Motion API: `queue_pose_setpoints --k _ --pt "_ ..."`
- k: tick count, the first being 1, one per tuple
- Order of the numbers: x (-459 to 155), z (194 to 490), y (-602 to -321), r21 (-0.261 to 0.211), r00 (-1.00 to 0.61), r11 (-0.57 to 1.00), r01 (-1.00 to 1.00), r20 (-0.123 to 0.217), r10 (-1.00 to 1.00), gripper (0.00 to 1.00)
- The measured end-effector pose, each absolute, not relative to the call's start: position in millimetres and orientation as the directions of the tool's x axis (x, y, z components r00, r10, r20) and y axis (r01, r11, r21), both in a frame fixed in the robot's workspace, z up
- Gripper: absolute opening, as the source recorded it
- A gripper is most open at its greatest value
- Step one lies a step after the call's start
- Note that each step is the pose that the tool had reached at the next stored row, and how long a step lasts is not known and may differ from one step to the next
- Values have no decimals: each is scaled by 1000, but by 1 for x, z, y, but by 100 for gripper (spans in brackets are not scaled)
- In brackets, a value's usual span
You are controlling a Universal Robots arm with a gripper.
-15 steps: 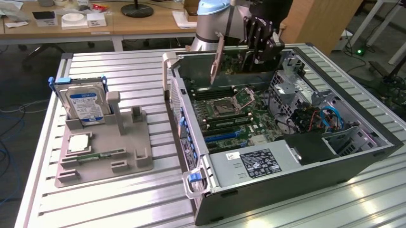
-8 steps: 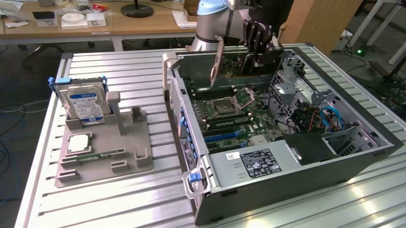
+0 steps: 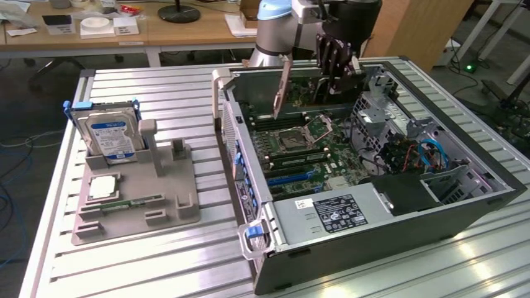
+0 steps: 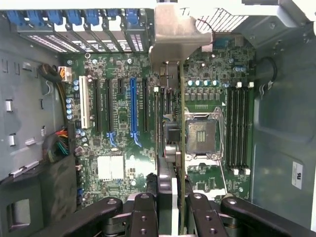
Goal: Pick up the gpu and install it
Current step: 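Insert the gpu into the slot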
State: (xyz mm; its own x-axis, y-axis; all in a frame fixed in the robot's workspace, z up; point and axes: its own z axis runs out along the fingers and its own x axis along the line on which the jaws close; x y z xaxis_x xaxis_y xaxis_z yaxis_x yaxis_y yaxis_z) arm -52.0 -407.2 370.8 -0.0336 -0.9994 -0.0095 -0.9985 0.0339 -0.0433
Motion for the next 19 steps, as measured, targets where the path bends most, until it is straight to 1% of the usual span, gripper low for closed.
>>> queue_pose_setpoints --k 10,15,19 --pt "-52 358 -407 -44 -33 34 -998 -10 -999 28" --pt "-52 357 -407 -45 -34 34 -998 -10 -999 28" --pt "-53 355 -407 -58 -33 34 -998 -10 -999 28"
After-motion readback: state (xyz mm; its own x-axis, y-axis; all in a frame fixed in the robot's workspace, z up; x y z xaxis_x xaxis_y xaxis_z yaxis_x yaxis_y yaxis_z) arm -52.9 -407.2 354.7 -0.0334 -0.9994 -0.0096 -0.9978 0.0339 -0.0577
